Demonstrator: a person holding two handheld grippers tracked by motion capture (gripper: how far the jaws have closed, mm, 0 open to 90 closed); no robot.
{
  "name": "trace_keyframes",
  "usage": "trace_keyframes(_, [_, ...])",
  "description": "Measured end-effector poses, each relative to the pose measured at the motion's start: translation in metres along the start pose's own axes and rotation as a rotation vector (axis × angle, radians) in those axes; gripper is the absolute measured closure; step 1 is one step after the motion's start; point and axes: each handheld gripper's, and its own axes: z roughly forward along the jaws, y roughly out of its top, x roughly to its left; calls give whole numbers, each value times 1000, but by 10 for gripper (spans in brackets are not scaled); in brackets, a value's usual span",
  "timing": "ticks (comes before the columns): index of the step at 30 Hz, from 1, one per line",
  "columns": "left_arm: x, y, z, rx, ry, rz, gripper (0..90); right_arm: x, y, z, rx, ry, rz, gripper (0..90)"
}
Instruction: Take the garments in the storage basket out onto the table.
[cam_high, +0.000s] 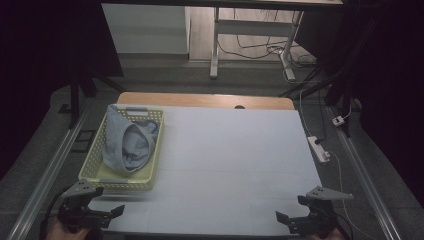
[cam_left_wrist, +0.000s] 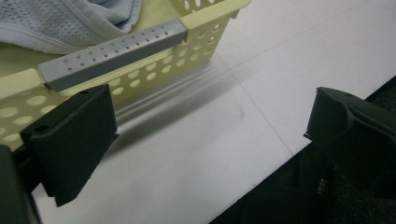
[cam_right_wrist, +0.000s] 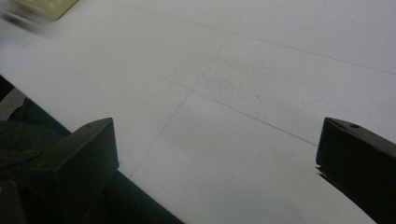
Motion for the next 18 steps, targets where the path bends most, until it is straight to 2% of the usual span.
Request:
trace_keyframes(5, [1,0,0,0,-15,1,26,1,0,0,3,9,-15,0])
trace_keyframes(18, [1,1,3,29,0,-11,31,0,0,1,7,30,-10,0])
